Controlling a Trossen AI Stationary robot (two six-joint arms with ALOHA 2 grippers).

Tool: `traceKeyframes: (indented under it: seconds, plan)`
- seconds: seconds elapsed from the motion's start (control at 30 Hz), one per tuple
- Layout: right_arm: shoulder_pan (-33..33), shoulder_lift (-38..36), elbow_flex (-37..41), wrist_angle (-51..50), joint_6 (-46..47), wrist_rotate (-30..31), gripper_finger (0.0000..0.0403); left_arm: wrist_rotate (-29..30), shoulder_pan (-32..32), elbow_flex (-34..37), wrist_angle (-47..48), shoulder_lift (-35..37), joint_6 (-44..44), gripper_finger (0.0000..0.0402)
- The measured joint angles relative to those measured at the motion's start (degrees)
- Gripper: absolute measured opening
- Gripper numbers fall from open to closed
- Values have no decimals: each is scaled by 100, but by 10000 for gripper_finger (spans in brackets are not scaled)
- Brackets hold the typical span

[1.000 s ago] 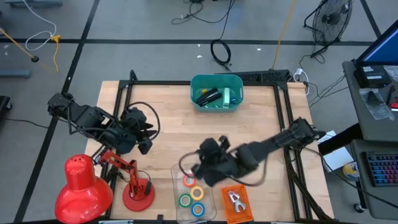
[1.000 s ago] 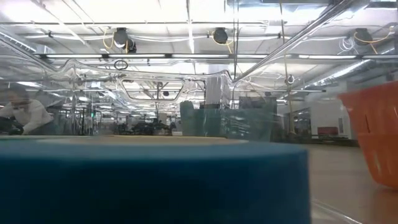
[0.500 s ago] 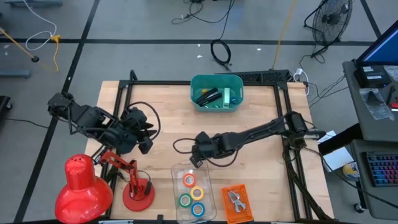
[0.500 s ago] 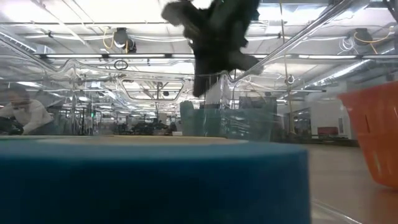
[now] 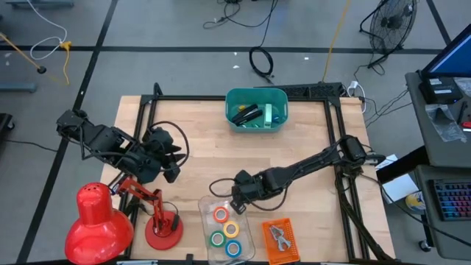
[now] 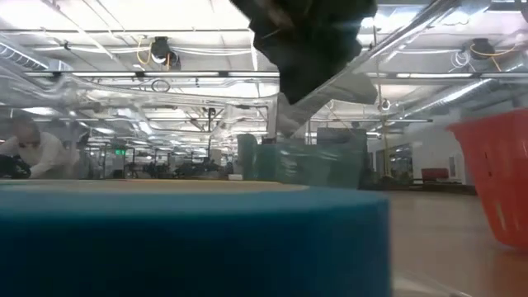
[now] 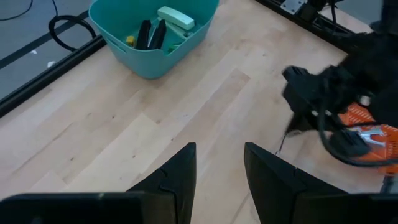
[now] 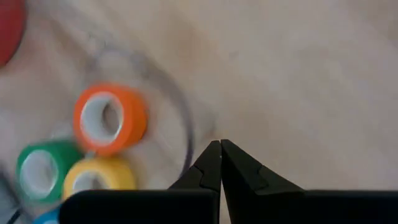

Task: Pick and place Stapler, Stapler remover, tape
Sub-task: Adjust the bins

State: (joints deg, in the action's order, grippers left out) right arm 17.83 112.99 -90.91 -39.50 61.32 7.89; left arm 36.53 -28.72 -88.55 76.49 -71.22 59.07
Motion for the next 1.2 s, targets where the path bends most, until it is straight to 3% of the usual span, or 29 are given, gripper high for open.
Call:
traceKeyframes:
  seconds: [0.33, 0.4, 0.47, 0.6, 0.73, 0.87, 0.97, 1.2]
  plan:
    - [301, -105, 0, -288, 400, 33, 0, -54, 62, 0, 0, 0, 8, 136]
    - [291, -231, 0, -514, 414, 308, 0, -546, 74, 43, 43, -9, 91, 136]
    - [229, -446, 0, -667, 480, 535, 0, -1436, 111, 258, 250, -38, 273, 130]
    - [104, -940, -9, -618, 490, 1036, 0, -2801, -189, 1409, 127, -70, 860, 83]
    - [95, -1348, -9, -602, 474, 1475, 0, -3346, -609, 2744, -1318, -2, 1154, 11]
    - [94, -1617, -9, -614, 394, 1802, 0, -3226, -671, 3829, -3694, 33, 1051, 10]
    - [98, -1690, -9, -661, 348, 1922, 0, -3208, -525, 4388, -4971, 50, 873, 3]
    - [133, -1679, -9, -630, 256, 1910, 0, -3571, -141, 4882, -5223, -47, 649, 3]
